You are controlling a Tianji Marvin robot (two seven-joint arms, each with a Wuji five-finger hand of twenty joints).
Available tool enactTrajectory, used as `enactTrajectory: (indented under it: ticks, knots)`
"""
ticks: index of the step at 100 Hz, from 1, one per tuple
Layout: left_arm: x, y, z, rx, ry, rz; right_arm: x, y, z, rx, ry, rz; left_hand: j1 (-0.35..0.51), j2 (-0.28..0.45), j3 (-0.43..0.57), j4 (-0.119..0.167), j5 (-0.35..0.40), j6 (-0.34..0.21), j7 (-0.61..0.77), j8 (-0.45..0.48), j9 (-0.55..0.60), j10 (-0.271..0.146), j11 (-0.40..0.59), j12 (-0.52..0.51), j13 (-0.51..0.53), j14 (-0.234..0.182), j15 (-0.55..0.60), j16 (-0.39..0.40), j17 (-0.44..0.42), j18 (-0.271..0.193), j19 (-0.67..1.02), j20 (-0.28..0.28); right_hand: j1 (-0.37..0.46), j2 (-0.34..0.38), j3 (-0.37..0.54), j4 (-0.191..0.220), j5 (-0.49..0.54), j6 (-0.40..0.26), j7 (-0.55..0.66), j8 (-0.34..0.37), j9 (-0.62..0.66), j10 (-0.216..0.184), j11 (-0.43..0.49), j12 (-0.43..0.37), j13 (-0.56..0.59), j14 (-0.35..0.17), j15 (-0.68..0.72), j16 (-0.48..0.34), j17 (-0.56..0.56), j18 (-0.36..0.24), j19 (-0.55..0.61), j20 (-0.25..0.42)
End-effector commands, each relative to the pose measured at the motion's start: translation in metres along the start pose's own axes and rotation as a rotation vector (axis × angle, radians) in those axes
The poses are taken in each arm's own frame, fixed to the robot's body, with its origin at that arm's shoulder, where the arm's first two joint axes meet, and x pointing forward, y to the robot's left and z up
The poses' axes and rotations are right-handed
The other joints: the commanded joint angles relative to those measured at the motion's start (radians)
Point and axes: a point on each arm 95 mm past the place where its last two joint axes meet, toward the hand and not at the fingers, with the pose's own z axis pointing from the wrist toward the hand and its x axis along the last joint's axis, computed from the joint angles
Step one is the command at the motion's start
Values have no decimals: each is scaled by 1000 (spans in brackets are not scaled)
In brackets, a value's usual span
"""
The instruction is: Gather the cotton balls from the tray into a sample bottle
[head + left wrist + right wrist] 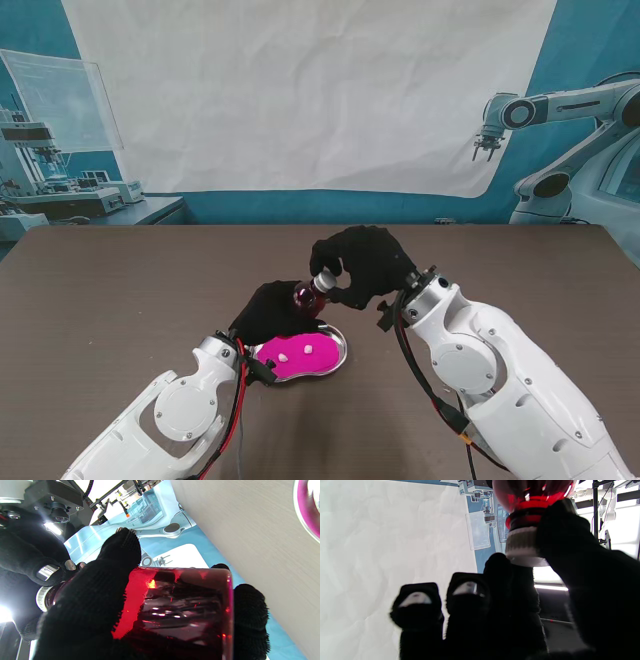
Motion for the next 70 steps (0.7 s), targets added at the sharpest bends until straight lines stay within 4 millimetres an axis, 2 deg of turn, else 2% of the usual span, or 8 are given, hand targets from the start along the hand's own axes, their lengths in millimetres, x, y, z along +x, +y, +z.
enactTrajectory:
  ticks: [1,18,41,70]
  knots:
    - [-1,2,-1,-14,-8,-4,3,6,3,-15,-2,-7,282,462,359,9,151,-113,207,21,74,-20,22,20,51,37,130,51,-18,-92,92,38,43,57,106,16,52,-151,243,103,1,-44,-15,-14,47,-30,34,15,23,-32,13,-1]
    - [-1,2,-2,-14,-10,-5,2,13,1,-32,-9,-11,281,463,359,9,152,-113,208,21,75,-20,22,20,49,37,130,51,-18,-91,92,38,38,65,106,16,47,-147,246,105,-2,-41,-10,-11,47,-30,36,16,23,-32,14,-2]
    - [-1,3,-1,-16,-5,-8,5,5,1,-9,8,-10,282,463,359,9,151,-114,207,21,75,-21,22,19,51,37,131,51,-18,-91,92,38,32,64,107,13,46,-148,247,103,1,-43,-9,-15,46,-26,38,15,23,-32,15,-1]
    - [-2,-6,-7,-3,-11,14,-12,16,-2,7,-81,-75,281,463,359,9,152,-112,207,21,75,-21,22,20,50,37,131,51,-19,-91,92,38,39,53,94,13,60,-132,242,91,15,-29,-18,-29,45,-18,43,16,24,-13,16,0]
